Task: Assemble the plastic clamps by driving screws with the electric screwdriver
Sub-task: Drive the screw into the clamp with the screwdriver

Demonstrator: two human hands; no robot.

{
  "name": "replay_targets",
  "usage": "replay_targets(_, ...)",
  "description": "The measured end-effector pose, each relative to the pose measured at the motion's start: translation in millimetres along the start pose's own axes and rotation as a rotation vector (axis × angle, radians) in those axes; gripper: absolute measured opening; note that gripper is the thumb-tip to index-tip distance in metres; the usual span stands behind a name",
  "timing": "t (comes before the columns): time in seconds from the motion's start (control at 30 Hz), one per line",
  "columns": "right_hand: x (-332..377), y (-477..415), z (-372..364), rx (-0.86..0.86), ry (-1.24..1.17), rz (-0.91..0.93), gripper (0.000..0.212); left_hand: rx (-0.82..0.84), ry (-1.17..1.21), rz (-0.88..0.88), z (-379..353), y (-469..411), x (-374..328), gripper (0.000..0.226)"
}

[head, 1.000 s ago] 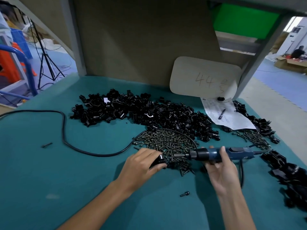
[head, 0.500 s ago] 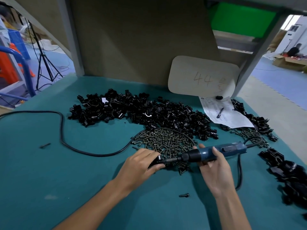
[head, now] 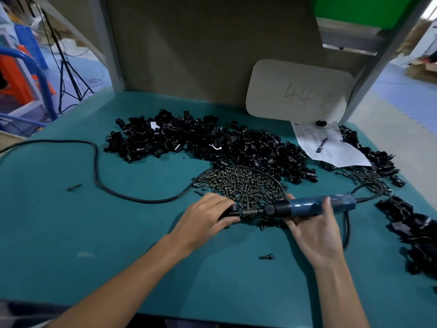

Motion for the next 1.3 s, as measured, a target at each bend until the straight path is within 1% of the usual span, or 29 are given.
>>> replay_targets(0.13, 0.1, 0.5, 3.4, -0.004, -0.027, -0.017, 0.072, 0.011, 0.006, 0.010, -0.3, -0.5, 0.4, 0.039)
replay_targets(0.3, -0.4, -1.7, 5.7, 0.001, -0.031, -0.018, 0.066, 0.016, -0.004, 0.045, -2.5, -0.5, -0.5, 0.039)
replay_targets(0.37, 0.4, -1.7, 5.9, 0.001, -0.045, -0.015, 0.062, -0.033, -0.018, 0.057, -2.7, -1.0, -0.7, 0.035)
replay_targets(0.4, 0.6, -1.0, 5.5, 0.006, -0.040, -0.011, 0.061, -0.062, -0.007, 0.086, -2.7, -1.2, 0.3, 0.035)
replay_targets(0.5, -0.6, 2.4, 4.3, 0.027, 0.034, -0.001, 0.061, -0.103, 0.131, 0.302, 2.9, -2.2, 9.5, 0.042)
replay_targets(0.57, -1.1, 3.2, 2.9, 0.033, 0.078, 0.011, 0.057, -0.104, 0.154, 0.353, 1.4, -2.6, 14.2, 0.052)
replay_targets(0.6, -1.3, 3.4, 2.0, 0.039, 0.081, 0.016, 0.055, -0.100, 0.173, 0.375, 0.3, -3.0, 16.9, 0.052)
replay_targets(0.67, -2.3, 3.7, 1.4, 0.038, 0.079, 0.023, 0.057, -0.112, 0.227, 0.424, -0.2, -3.2, 20.3, 0.044)
replay_targets(0.83, -8.6, 2.5, -3.3, 0.020, 0.113, 0.030, 0.065, -0.072, 0.165, 0.380, -0.3, -4.8, 14.8, 0.039)
replay_targets(0.93, -12.3, 1.5, -5.4, 0.019, 0.115, 0.026, 0.064, -0.061, 0.158, 0.359, -0.7, -5.3, 13.1, 0.035)
replay_targets(1.0, -12.9, 1.1, -5.8, 0.023, 0.116, 0.029, 0.064, -0.055, 0.145, 0.366, -1.0, -4.8, 13.9, 0.039)
replay_targets(1.07, -11.9, 1.1, -5.6, 0.007, 0.111, 0.038, 0.067, -0.041, 0.157, 0.391, 0.1, -5.1, 15.5, 0.048)
replay_targets(1.17, -6.4, 0.6, -5.2, -0.014, 0.106, 0.048, 0.069, -0.046, 0.267, 0.418, 3.6, -5.0, 15.8, 0.051)
replay_targets(1.23, 1.5, 0.1, -7.1, -0.045, 0.111, 0.053, 0.063, 0.032, 0.247, 0.430, 4.4, -1.8, 15.8, 0.050)
replay_targets(1.3, 14.3, -2.8, -11.2, -0.116, 0.102, 0.068, 0.050, 0.193, 0.116, 0.459, 3.5, 1.9, 16.2, 0.059)
Point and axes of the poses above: each hand's wrist, its own y-axis away from the middle knuckle, its own z-axis out of the back of the hand, x = y × z, the point moved 2 cm from there along -y, towards the middle knuckle, and after that the axes turned 3 degrees about z, right-handed, at the moved point
